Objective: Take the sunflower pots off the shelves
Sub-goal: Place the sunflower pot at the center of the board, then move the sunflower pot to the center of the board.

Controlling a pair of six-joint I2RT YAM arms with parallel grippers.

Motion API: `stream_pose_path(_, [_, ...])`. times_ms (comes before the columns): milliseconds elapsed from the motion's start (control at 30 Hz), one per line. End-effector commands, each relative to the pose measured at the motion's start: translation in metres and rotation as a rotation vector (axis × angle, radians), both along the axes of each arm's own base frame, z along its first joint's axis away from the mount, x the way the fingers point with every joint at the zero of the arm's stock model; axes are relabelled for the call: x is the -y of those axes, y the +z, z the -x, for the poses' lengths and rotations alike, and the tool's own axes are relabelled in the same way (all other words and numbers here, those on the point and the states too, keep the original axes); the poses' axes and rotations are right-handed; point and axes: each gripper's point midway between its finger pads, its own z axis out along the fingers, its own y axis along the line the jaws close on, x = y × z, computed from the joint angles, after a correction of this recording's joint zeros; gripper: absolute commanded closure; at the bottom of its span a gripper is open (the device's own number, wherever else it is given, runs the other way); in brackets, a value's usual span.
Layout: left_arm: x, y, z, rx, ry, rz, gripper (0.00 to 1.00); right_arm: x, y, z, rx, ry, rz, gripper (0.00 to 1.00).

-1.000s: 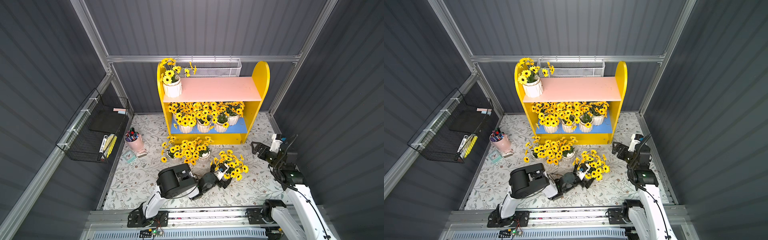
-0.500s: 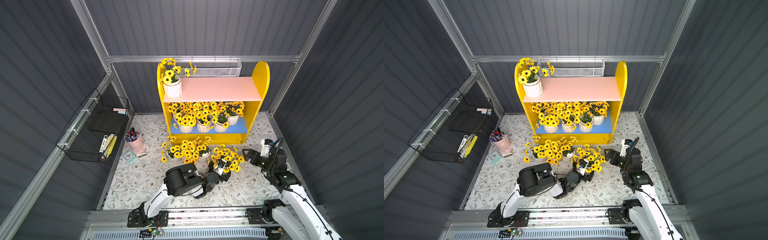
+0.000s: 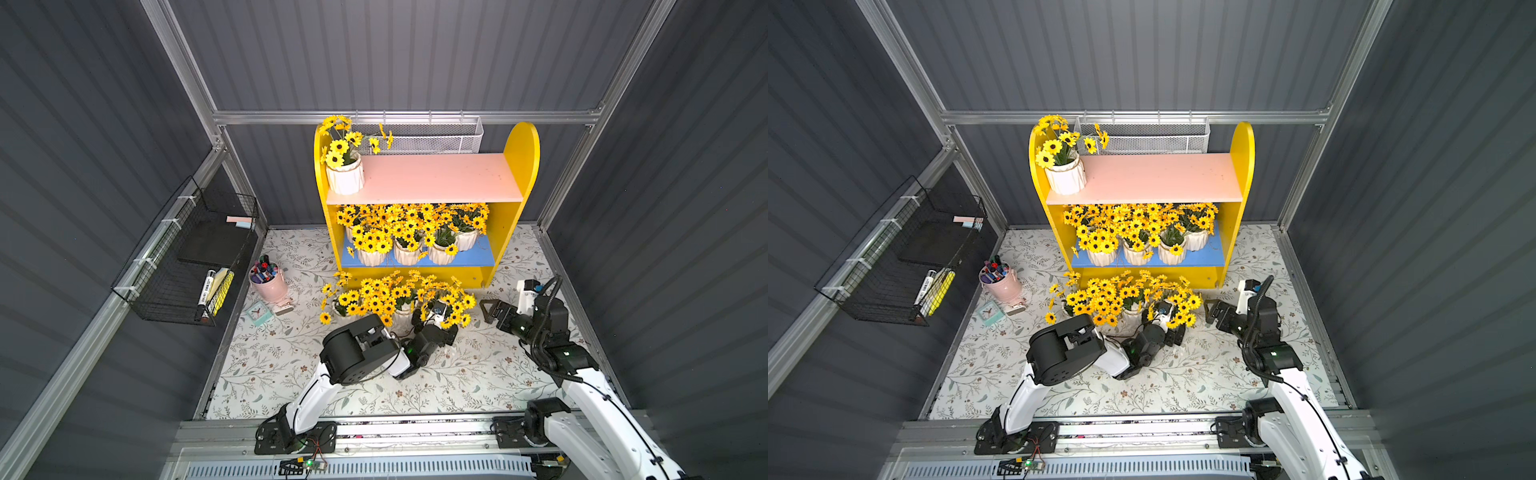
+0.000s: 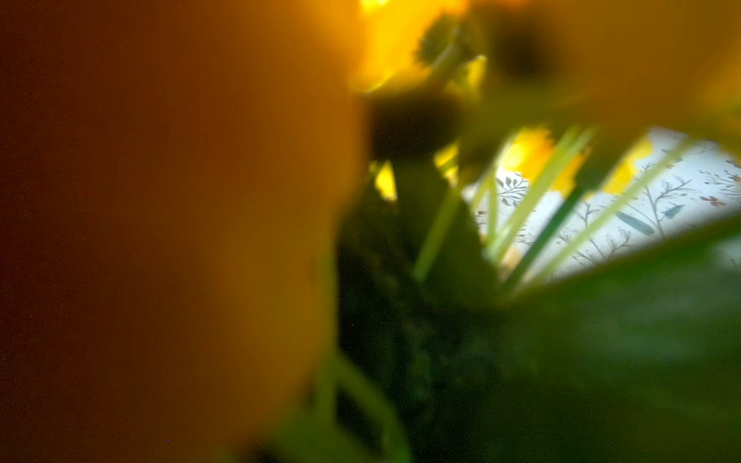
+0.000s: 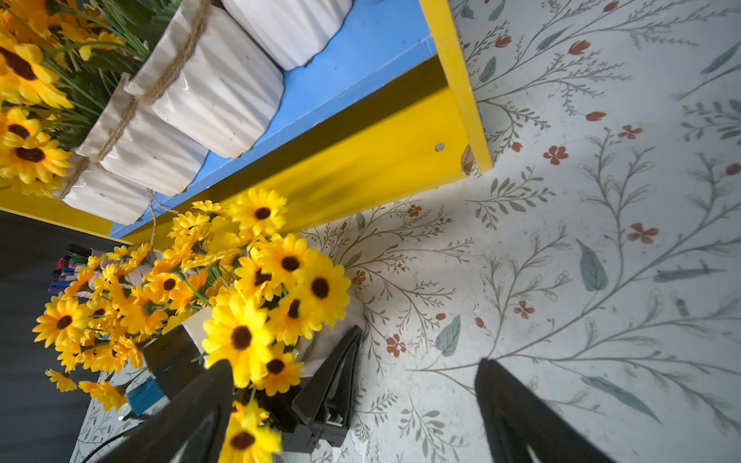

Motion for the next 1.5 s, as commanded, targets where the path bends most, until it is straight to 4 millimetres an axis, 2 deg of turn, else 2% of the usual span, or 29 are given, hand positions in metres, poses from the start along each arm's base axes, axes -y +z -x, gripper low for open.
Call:
stream_pose_path(0, [-0.016, -0.009, -0.005, -0.041, 0.06, -0.077, 0.01, -0.004, -0.001, 0.002, 0.006, 0.017, -0.019, 0.02])
stream_pose_path(200, [0.002, 0.021, 0.022, 0.012, -0.047, -0.067, 0.0, -0.005, -0.004, 0.005, 0.003, 0.026, -0.013, 0.01])
stream_pose_path(300, [-0.002, 0.033, 0.033, 0.003, -0.045, -0.072, 0.01, -0.005, -0.006, 0.007, 0.0, 0.027, -0.015, 0.01])
stream_pose_path(500, [-0.023, 0.048, 0.039, 0.005, 0.001, -0.123, 0.0, -0.009, -0.014, 0.013, -0.031, 0.041, -0.038, 0.01])
stream_pose_path(667, [-0.056, 0.072, 0.055, -0.026, 0.032, -0.134, 0.01, -0.015, -0.028, 0.024, -0.106, 0.046, -0.047, 0.05])
stream_pose_path(767, [-0.08, 0.103, 0.07, -0.044, 0.043, -0.142, 0.0, -0.024, -0.043, 0.033, -0.164, 0.066, -0.061, 0.14])
stream_pose_path(900, [-0.109, 0.162, 0.08, -0.031, 0.068, -0.17, 0.0, -0.025, -0.065, 0.046, -0.248, 0.075, -0.021, 0.25])
stream_pose_path(1000, [-0.132, 0.206, 0.08, 0.011, 0.106, -0.248, 0.01, -0.033, -0.077, 0.05, -0.273, 0.089, -0.067, 0.31])
stream_pose_path(1100, [-0.159, 0.232, 0.074, 0.015, 0.151, -0.309, 0.01, -0.04, -0.086, 0.052, -0.293, 0.101, -0.068, 0.33])
stream_pose_path(1267, [-0.2, 0.254, 0.056, -0.013, 0.206, -0.275, 0.0, -0.062, -0.094, 0.037, -0.289, 0.145, -0.072, 0.35])
stream_pose_path(1467, [-0.208, 0.282, 0.047, 0.044, 0.232, -0.356, 0.01, -0.074, -0.092, -0.001, -0.258, 0.156, -0.039, 0.35])
